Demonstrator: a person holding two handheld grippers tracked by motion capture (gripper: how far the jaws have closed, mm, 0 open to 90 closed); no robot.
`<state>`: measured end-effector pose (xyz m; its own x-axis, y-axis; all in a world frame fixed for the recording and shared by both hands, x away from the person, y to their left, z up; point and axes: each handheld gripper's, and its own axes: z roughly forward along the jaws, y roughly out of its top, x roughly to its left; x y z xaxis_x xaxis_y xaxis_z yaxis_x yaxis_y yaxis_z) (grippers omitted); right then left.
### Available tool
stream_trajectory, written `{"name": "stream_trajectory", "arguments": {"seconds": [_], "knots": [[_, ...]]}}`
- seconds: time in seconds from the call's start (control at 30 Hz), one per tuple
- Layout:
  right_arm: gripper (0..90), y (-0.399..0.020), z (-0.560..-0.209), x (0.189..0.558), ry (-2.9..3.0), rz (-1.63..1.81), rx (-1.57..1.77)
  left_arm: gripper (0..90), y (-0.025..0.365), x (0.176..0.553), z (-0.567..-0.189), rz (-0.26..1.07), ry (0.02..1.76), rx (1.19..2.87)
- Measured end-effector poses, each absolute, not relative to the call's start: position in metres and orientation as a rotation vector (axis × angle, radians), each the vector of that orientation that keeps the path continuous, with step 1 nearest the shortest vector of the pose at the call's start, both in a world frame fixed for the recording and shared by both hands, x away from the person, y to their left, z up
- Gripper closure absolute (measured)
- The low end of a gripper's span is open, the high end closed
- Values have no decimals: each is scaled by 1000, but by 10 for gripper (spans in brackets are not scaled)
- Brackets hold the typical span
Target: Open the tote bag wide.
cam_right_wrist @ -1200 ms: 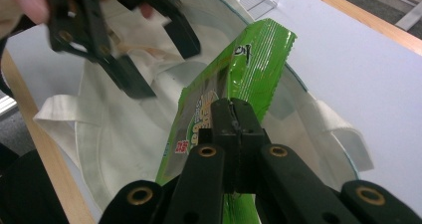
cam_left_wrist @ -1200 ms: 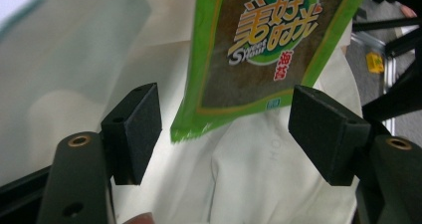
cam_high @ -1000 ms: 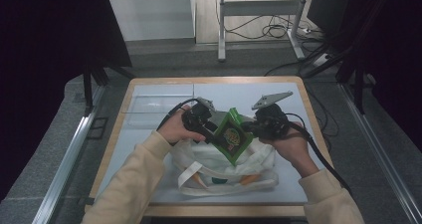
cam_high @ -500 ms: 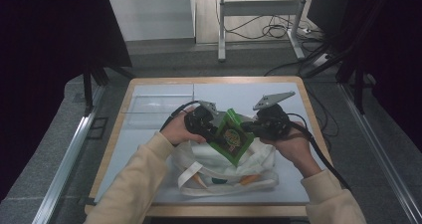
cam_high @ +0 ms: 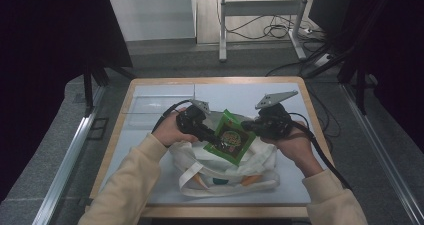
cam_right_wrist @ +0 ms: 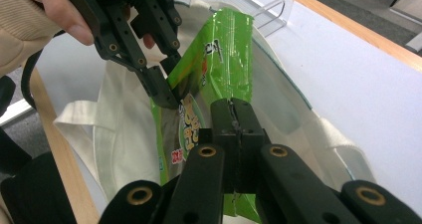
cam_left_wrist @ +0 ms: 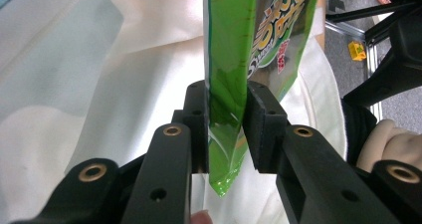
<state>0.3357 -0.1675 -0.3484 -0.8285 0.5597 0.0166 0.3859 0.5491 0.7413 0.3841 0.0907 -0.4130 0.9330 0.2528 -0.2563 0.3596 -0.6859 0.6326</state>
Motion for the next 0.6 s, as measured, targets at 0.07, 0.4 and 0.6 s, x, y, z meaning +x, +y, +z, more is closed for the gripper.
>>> {"name": "stream_trajectory", "arguments": {"seconds": [0.07,0.4,0.6], "knots": [[895,-168,-348,336,2553,1148,776,748,93,383,-411,-187,432,2352],[689,-170,-345,333,2502,1172,766,752,108,376,-408,-142,462,2329],[582,-178,-344,329,2470,1212,798,752,123,368,-401,-75,536,2304]]}}
